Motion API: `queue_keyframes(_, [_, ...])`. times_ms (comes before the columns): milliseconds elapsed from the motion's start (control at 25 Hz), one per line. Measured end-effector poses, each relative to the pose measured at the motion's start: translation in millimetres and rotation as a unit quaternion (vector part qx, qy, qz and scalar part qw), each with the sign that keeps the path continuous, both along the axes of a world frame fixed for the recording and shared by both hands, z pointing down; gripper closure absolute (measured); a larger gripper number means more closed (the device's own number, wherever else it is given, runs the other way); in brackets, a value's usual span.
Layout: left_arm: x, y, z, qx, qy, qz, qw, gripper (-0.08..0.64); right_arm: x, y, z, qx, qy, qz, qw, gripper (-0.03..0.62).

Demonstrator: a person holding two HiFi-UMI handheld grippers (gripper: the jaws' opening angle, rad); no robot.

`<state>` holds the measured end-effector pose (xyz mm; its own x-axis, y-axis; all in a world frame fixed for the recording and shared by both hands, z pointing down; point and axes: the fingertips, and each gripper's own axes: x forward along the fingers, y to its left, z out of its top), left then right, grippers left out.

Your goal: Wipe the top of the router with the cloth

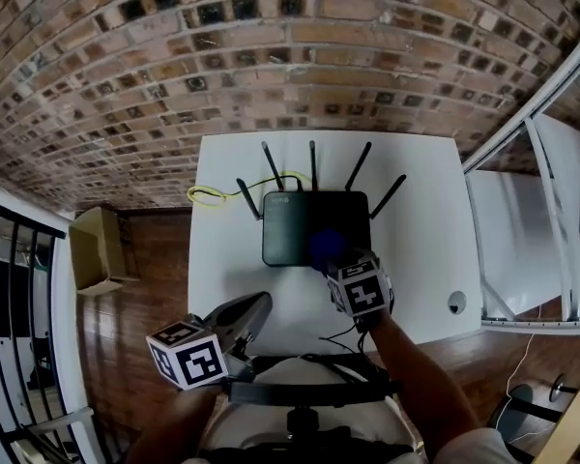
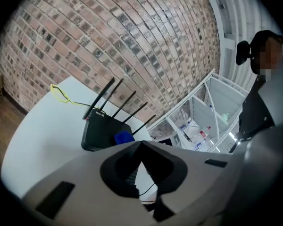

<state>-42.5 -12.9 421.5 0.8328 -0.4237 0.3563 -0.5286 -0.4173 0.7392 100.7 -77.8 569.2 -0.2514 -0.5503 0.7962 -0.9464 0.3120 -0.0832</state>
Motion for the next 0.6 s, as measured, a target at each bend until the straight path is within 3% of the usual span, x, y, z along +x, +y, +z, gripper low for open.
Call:
queue_keyframes(400, [71,9,0,-0.002,-0.011,-0.029,0.9995,0.534,76,11,-6,0.003,-0.006,-0.018,1.000,0.457])
queue_keyframes(600, [95,14,1,-0.013,-0.013,-0.043,0.9989,0.534,122,15,3,-0.006,-0.011,0.005,1.000,0.457])
